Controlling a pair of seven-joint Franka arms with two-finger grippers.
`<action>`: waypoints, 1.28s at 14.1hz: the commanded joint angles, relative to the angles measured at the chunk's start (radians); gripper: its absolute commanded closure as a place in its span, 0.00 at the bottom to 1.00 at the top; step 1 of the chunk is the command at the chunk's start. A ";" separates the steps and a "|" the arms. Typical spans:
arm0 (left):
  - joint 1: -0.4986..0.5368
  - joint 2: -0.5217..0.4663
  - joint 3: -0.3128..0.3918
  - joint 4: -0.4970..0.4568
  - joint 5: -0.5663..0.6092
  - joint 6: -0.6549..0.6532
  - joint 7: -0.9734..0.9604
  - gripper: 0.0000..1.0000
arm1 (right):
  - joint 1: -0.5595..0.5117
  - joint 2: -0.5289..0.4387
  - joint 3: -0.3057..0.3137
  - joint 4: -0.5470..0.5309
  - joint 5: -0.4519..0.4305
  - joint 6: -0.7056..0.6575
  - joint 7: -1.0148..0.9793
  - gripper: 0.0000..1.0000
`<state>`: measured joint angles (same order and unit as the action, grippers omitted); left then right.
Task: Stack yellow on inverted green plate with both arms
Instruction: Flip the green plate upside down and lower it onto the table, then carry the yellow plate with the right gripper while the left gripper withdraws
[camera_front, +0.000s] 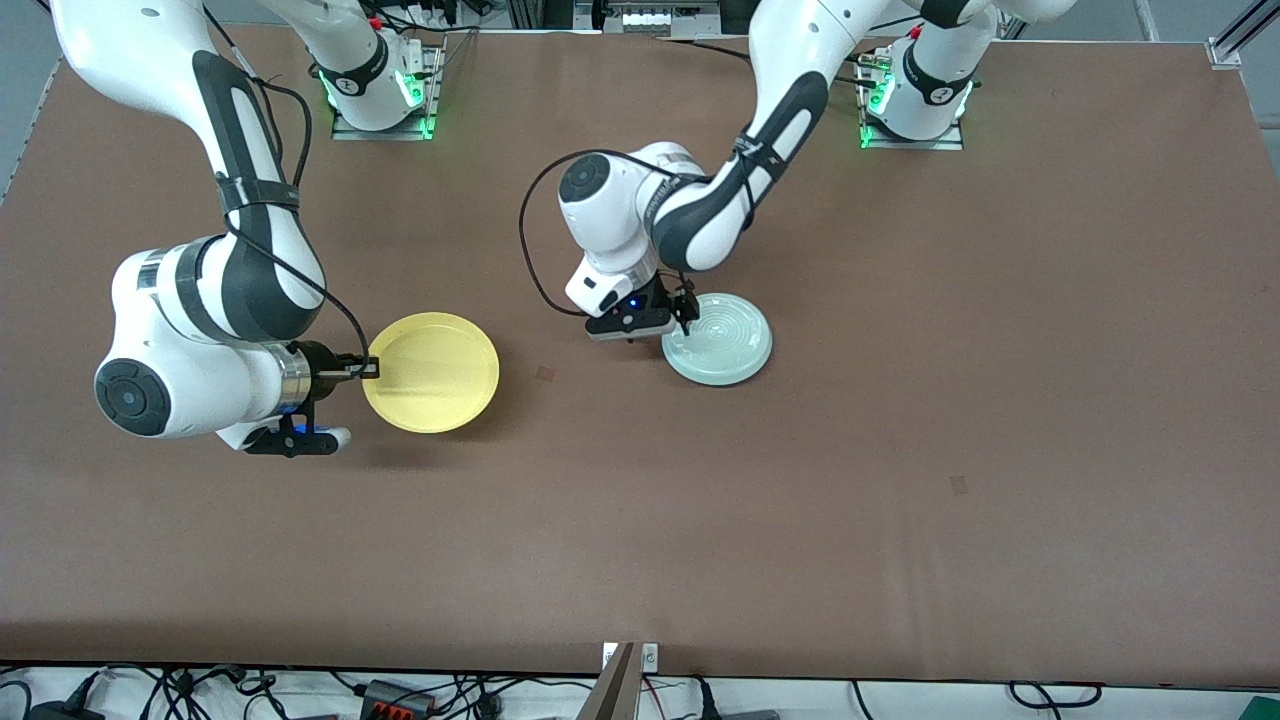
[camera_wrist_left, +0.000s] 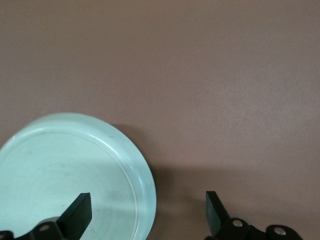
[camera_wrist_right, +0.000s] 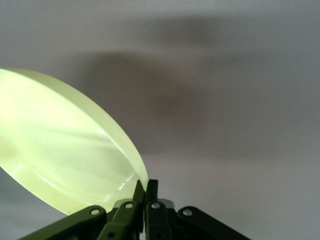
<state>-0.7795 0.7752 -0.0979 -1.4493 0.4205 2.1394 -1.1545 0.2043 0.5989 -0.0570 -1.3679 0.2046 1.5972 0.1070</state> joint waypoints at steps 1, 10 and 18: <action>0.025 -0.016 -0.009 -0.002 -0.026 0.019 0.006 0.00 | 0.010 0.007 0.003 0.021 0.015 -0.022 0.019 1.00; 0.339 -0.192 -0.025 -0.022 -0.034 -0.263 0.629 0.00 | 0.139 0.041 0.011 0.023 0.175 -0.008 0.132 1.00; 0.663 -0.382 -0.117 -0.022 -0.245 -0.429 0.865 0.00 | 0.391 0.139 0.011 -0.004 0.269 0.265 0.330 1.00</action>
<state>-0.1675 0.4784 -0.1770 -1.4411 0.2475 1.7605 -0.3170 0.5529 0.7199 -0.0370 -1.3738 0.4544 1.7998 0.3788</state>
